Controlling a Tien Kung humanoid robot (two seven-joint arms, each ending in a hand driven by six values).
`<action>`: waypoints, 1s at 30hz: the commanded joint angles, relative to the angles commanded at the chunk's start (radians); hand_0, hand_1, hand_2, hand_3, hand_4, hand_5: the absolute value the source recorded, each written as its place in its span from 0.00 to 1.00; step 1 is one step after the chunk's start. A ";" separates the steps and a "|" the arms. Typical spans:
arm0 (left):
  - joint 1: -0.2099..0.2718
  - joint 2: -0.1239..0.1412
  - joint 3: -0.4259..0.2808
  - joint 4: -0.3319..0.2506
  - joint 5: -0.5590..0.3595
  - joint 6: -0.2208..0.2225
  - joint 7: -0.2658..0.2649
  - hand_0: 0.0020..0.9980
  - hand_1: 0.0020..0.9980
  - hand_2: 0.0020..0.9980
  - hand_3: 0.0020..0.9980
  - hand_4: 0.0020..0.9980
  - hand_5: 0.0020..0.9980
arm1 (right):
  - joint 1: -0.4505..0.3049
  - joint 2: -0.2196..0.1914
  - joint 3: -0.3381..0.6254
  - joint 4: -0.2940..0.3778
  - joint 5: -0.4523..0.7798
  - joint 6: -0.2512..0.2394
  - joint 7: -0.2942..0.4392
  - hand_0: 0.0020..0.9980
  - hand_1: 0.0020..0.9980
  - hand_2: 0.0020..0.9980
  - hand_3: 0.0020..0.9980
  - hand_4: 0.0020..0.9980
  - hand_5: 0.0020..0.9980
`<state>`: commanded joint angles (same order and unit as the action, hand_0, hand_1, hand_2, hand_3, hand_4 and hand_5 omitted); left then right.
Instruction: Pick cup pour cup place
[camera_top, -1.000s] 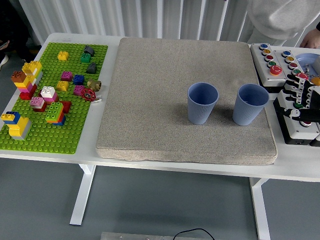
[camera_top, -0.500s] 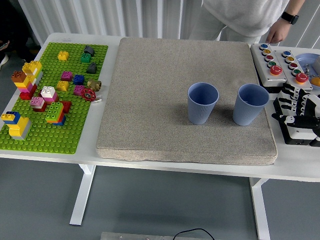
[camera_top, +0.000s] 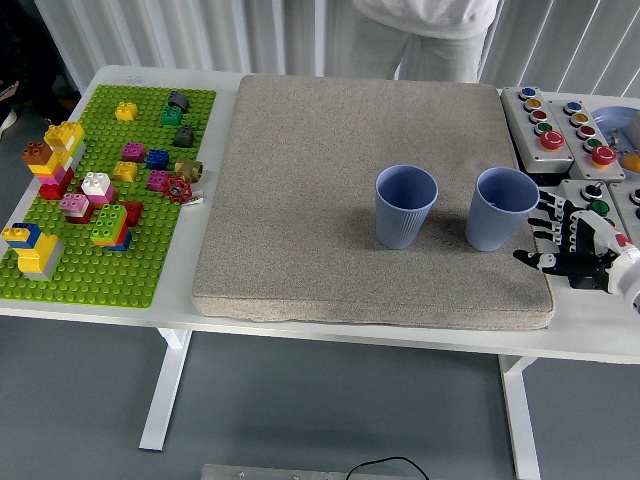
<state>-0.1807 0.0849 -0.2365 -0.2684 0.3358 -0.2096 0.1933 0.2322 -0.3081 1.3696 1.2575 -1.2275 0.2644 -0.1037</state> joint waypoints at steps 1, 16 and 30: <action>0.000 0.000 0.000 0.000 0.000 0.000 0.000 0.80 0.84 0.88 0.80 0.52 1.00 | 0.002 0.001 -0.002 -0.001 0.001 -0.001 0.000 0.91 0.90 0.99 0.98 0.86 0.28; -0.004 0.000 0.002 -0.001 -0.004 0.001 -0.003 0.80 0.84 0.88 0.80 0.52 1.00 | 0.026 0.009 -0.027 -0.018 0.020 -0.008 0.008 0.91 0.90 0.99 0.99 0.85 0.27; -0.008 0.001 0.005 -0.001 -0.007 0.000 -0.003 0.80 0.84 0.88 0.80 0.52 1.00 | 0.062 0.028 -0.065 -0.037 0.033 -0.018 0.013 0.91 0.90 0.99 0.99 0.84 0.27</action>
<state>-0.1885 0.0857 -0.2315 -0.2693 0.3286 -0.2099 0.1898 0.2942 -0.2797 1.3051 1.2201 -1.1948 0.2465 -0.0905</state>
